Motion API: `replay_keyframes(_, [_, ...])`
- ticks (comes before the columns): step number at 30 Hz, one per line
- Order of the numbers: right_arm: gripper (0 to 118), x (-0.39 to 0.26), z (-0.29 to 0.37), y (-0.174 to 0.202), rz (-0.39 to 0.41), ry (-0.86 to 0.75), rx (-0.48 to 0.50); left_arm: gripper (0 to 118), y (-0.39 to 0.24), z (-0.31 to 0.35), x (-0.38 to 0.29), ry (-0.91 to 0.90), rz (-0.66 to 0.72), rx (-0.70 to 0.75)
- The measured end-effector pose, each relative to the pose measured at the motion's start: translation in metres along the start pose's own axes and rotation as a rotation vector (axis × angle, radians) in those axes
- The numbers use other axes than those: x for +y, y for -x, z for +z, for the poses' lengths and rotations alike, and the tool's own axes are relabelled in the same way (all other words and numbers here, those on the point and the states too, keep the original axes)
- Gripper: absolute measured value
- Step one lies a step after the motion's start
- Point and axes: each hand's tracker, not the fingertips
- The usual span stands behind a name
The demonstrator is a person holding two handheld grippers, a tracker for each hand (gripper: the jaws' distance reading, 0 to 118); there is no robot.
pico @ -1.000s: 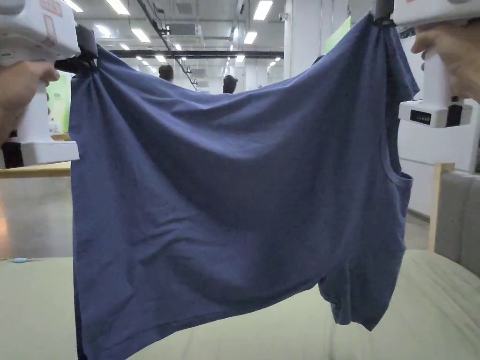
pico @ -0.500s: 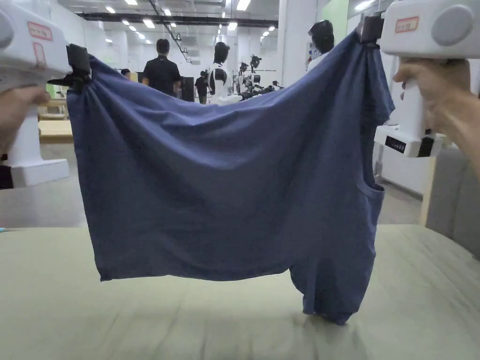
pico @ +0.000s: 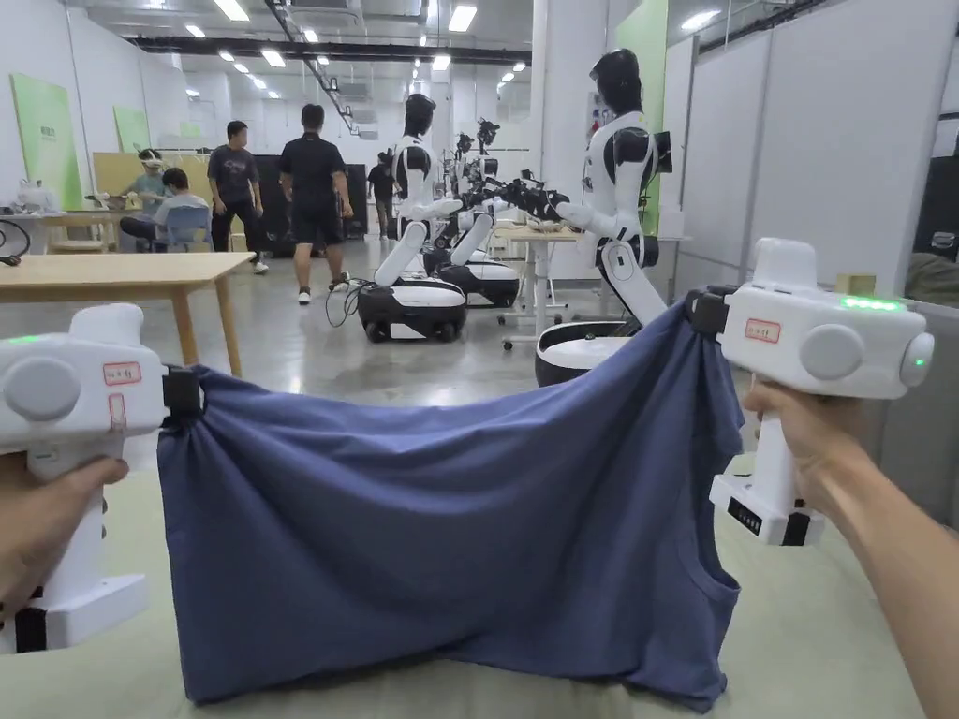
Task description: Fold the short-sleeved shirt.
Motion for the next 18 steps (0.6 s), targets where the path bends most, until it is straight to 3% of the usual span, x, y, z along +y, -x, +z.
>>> replay_keyframes(6, [2, 0.024, 0.059, 0.006, 0.022, -0.01, 0.008, 5, -0.004, 0.04, 0.005, -0.019, -0.026, -0.042])
replay_keyframes(8, [2, 0.024, 0.101, 0.008, 0.035, 0.035, 0.064, 5, -0.004, 0.071, -0.007, -0.014, -0.03, -0.059])
replay_keyframes(10, [2, 0.015, 0.147, 0.011, 0.111, 0.057, 0.089, 5, -0.001, 0.105, -0.028, -0.01, -0.04, -0.088])
replay_keyframes(12, [2, -0.005, 0.198, 0.016, 0.283, 0.095, 0.086, 5, 0.002, 0.145, -0.065, -0.005, -0.081, -0.139])
replay_keyframes(13, [2, -0.016, 0.22, 0.016, 0.301, 0.118, 0.095, 5, 0.005, 0.16, -0.081, 0.025, -0.084, -0.149])
replay_keyframes(18, [2, -0.09, 0.332, 0.002, 0.224, 0.261, 0.219, 5, 0.021, 0.24, -0.186, 0.113, -0.027, -0.179])
